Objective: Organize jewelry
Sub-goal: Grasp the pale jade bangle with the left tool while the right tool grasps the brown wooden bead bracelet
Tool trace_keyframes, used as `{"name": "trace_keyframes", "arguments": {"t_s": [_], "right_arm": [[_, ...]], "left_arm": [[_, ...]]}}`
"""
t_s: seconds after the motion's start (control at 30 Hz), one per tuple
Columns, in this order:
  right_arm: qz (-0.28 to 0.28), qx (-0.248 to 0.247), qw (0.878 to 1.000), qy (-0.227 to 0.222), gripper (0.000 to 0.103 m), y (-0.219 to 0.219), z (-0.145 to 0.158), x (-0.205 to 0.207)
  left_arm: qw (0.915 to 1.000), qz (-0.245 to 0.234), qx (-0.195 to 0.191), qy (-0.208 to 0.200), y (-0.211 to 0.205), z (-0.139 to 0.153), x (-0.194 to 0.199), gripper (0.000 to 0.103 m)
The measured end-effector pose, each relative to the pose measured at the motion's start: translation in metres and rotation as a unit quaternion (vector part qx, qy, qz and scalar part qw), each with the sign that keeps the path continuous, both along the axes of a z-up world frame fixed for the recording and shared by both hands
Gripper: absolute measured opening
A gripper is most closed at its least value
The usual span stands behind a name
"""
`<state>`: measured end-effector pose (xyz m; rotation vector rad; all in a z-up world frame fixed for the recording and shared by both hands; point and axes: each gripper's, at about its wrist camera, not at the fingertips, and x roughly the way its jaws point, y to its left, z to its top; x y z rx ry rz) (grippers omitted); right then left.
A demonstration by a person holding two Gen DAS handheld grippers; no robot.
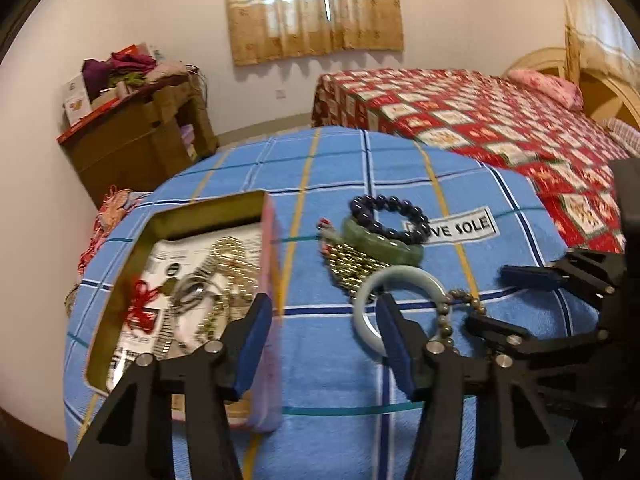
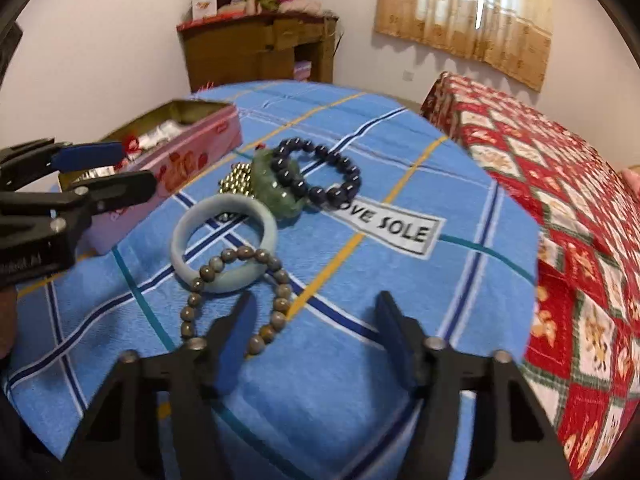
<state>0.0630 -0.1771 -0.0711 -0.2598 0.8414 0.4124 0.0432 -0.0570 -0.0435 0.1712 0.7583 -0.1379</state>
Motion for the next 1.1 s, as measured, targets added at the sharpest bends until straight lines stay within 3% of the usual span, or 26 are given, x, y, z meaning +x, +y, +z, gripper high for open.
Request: {"name": "trace_keyframes", "arguments": {"t_s": [0.07,0.13,0.33,0.4,0.7,0.8,1.1], "right_arm": [[0.006,0.001,1.000,0.001,0.045,0.004,-0.002,0.003],[0.014,0.005,1.000,0.007,0.011,0.006,-0.001,0.003],[0.002,-0.003,1.000,-0.004,0.011,-0.007,0.000,-0.008],[-0.005,0.005,1.000,-0.004,0.011,-0.015,0.002,-0.009],[-0.003,0.025,1.000,-0.007,0.011,-0.017,0.003,-0.010],[-0.002,0.028,1.000,-0.010,0.011,-0.017,0.005,-0.011],[-0.011,0.050,0.998,-0.023,0.011,-0.024,0.017,-0.012]], "left_arm": [[0.9999,-0.012,0.004,0.006,-0.008,-0.005,0.002,0.053],[0.9997,-0.016,0.007,0.014,-0.012,-0.010,0.005,0.048],[0.9987,-0.028,0.008,0.042,-0.020,-0.025,0.013,0.041],[0.9981,-0.033,0.009,0.051,-0.024,-0.029,0.015,0.034],[0.9960,-0.037,-0.009,0.081,-0.024,-0.038,0.029,0.029],[0.9960,-0.040,-0.005,0.079,-0.025,-0.037,0.029,0.010],[0.9973,-0.054,-0.005,0.049,-0.022,-0.018,0.003,0.010]]}}
